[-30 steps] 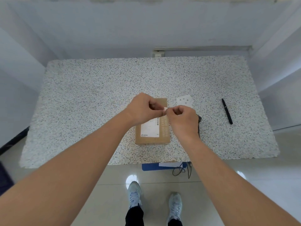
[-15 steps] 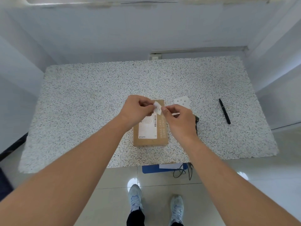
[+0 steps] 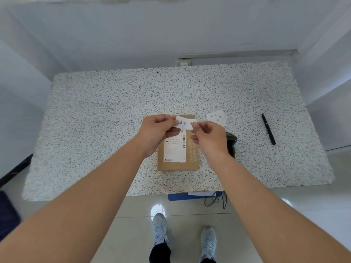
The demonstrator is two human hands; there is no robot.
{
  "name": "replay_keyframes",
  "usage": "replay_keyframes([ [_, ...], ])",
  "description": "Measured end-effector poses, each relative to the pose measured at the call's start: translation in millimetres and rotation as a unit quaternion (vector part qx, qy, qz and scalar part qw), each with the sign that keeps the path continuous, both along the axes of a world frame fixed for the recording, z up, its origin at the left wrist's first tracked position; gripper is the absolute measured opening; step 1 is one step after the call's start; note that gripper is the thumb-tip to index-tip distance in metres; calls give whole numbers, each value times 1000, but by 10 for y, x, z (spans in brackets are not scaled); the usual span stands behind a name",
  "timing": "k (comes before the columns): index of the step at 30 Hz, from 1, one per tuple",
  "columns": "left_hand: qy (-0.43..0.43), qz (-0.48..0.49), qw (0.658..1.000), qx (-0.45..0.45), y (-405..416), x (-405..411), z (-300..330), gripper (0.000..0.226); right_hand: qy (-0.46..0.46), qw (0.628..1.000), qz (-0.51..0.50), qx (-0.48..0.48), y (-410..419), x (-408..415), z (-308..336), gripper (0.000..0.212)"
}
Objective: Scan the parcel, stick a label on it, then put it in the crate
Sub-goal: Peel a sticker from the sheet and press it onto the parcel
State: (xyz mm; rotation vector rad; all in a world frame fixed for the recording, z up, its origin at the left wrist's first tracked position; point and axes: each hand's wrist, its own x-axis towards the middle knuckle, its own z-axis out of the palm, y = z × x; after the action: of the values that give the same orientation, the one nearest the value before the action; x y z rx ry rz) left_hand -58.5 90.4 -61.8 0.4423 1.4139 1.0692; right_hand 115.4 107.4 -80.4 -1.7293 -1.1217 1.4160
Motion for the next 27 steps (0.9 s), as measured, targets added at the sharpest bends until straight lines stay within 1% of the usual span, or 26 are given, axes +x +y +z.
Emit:
replay_keyframes([
  [2,47,0,999,-2,7,-8,-55,8,-24,1000,-5,18,12,-6,-8,12],
  [4,118,-2,993,0,13,-1,-119,7,-52,998,3,39,19,-18,-22,12],
  [6,200,1,980,-7,28,20,-168,2,-65,996,8,58,22,-48,-29,15],
  [9,303,0,953,-5,72,60,-198,9,-83,993,1,86,46,-104,-47,18],
  [11,331,3,944,-5,111,68,-202,13,-91,991,-7,100,73,-138,-68,15],
  [14,359,7,933,-4,178,35,-213,14,-97,989,-6,108,144,-175,-105,8],
  [17,396,-32,918,5,270,-6,-235,14,-101,989,-2,108,252,-200,-156,22],
  [19,449,-77,890,16,337,-20,-284,16,-108,988,6,109,333,-214,-214,29],
  [20,481,-104,870,22,368,-27,-319,18,-114,987,12,110,368,-224,-247,27],
  [23,544,-160,823,37,460,-61,-452,18,-137,983,27,119,443,-240,-364,9],
  [25,578,-186,794,42,495,-64,-554,16,-164,976,45,134,459,-238,-431,7],
  [26,583,-185,790,40,505,-58,-604,15,-171,974,50,138,468,-236,-471,7],
  [27,578,-179,796,32,508,-45,-637,13,-173,973,52,141,477,-231,-509,8],
])
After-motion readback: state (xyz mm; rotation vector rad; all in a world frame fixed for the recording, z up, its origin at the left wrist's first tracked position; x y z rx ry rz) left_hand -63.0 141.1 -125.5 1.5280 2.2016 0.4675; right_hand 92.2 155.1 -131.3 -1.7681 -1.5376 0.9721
